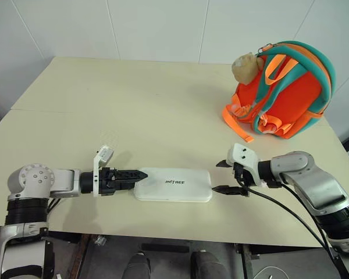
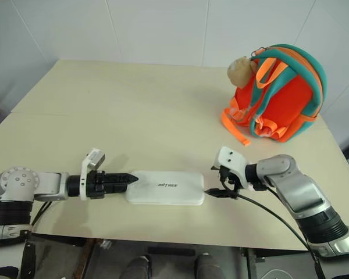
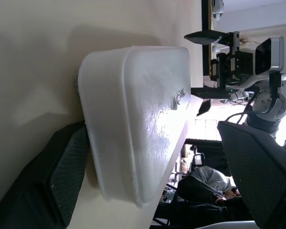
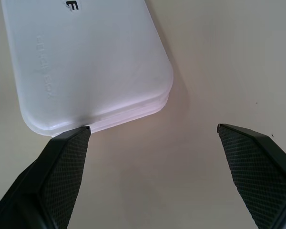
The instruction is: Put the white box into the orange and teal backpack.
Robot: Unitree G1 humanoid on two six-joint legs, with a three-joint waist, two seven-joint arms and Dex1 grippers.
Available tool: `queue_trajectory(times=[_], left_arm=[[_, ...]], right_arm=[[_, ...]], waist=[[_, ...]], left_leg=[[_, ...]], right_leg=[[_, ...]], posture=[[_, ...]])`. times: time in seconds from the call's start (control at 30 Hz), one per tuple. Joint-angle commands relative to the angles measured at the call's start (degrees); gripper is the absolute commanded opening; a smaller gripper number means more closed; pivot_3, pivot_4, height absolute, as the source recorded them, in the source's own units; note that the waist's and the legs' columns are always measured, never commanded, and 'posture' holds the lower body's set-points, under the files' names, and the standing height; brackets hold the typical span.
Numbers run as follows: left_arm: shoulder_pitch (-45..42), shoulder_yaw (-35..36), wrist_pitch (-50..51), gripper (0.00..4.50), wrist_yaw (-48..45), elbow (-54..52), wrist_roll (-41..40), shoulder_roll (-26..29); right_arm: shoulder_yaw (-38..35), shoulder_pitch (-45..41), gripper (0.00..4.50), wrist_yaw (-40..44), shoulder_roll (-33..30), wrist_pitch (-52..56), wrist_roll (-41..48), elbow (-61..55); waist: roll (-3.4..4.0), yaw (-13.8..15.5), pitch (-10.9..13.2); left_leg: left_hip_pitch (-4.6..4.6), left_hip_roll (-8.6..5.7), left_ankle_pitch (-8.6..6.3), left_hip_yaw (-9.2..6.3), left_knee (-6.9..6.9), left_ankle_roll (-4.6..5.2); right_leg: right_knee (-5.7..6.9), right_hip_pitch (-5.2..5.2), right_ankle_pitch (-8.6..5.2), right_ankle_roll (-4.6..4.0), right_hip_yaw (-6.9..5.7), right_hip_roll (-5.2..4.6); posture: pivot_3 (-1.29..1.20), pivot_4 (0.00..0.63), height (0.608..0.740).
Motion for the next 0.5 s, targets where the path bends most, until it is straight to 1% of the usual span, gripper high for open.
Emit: queue_trajectory(times=[0.03, 0.17, 0.2, 0.27, 0.33, 0.43, 0.47, 0.5], left_arm=[[0.27, -0.95, 0.68, 4.47, 1.46, -0.72, 1.32, -2.00], [1.01, -0.83, 0.12, 4.47, 1.53, -2.30, 3.34, -3.29], [1.34, -0.78, -0.65, 4.30, 1.43, -2.98, 3.90, -3.61], [1.64, -0.71, -1.28, 3.83, 0.99, -3.93, 4.68, -4.04], [2.37, -1.56, -2.76, 3.26, -0.18, -6.04, 5.48, -3.97], [2.96, -2.09, -3.84, 2.26, -1.29, -7.58, 6.44, -3.63], [3.07, -2.34, -4.00, 2.00, -1.57, -7.88, 6.78, -3.38], [3.15, -2.55, -4.18, 1.85, -1.87, -8.08, 7.09, -3.21]], right_arm=[[-0.53, -1.01, 4.50, -0.18, 0.50, 0.47, 0.32, -1.83], [-0.45, -0.90, 4.50, -0.15, 0.45, 0.80, 0.13, -2.17], [-0.47, -0.89, 4.50, -0.17, 0.45, 0.89, 0.09, -2.21], [-0.55, -0.94, 4.50, -0.15, 0.45, 0.97, 0.06, -2.14], [-0.66, -0.93, 4.50, -0.05, 0.30, 0.85, -0.05, -1.98], [-1.11, -0.82, 4.50, -0.31, 0.18, 0.72, -0.28, -1.61], [-1.46, -0.76, 4.50, -0.58, 0.31, 0.59, -0.31, -1.44], [-1.70, -0.72, 4.50, -0.74, 0.42, 0.51, -0.34, -1.33]], waist=[[0.00, -0.04, 0.00], [0.00, -0.02, 0.00], [0.00, -0.01, 0.00], [0.00, -0.03, 0.00], [0.00, -0.10, 0.00], [0.00, -0.15, 0.00], [0.00, -0.11, 0.00], [-0.01, -0.07, 0.00]], left_leg=[[0.00, 0.00, 0.00, 0.00, 0.00, 0.00], [0.00, 0.00, 0.00, 0.00, -0.02, -0.01], [0.00, 0.00, -0.01, 0.00, -0.01, -0.01], [0.00, 0.00, -0.01, 0.00, 0.00, -0.01], [0.00, 0.00, 0.00, 0.00, 0.01, -0.01], [-0.01, 0.00, -0.01, 0.00, -0.01, -0.02], [-0.02, 0.01, -0.01, 0.00, -0.02, -0.03], [-0.02, 0.01, -0.01, 0.00, -0.02, -0.02]], right_leg=[[0.00, 0.00, 0.00, 0.00, 0.01, 0.00], [-0.01, -0.01, 0.00, 0.00, 0.01, 0.00], [-0.01, -0.01, 0.00, 0.00, 0.00, 0.00], [0.00, 0.00, 0.01, 0.01, 0.01, 0.00], [0.00, 0.00, 0.01, 0.02, 0.01, 0.00], [-0.02, -0.02, 0.01, 0.02, 0.02, 0.00], [-0.02, -0.03, 0.01, 0.01, 0.02, 0.00], [-0.02, -0.03, 0.01, 0.01, 0.01, 0.00]], posture=[[0.00, 0.150, 0.740], [0.00, 0.150, 0.740], [0.00, 0.150, 0.740], [0.00, 0.150, 0.740], [0.00, 0.150, 0.740], [0.00, 0.150, 0.740], [0.00, 0.150, 0.740], [0.00, 0.150, 0.740]])
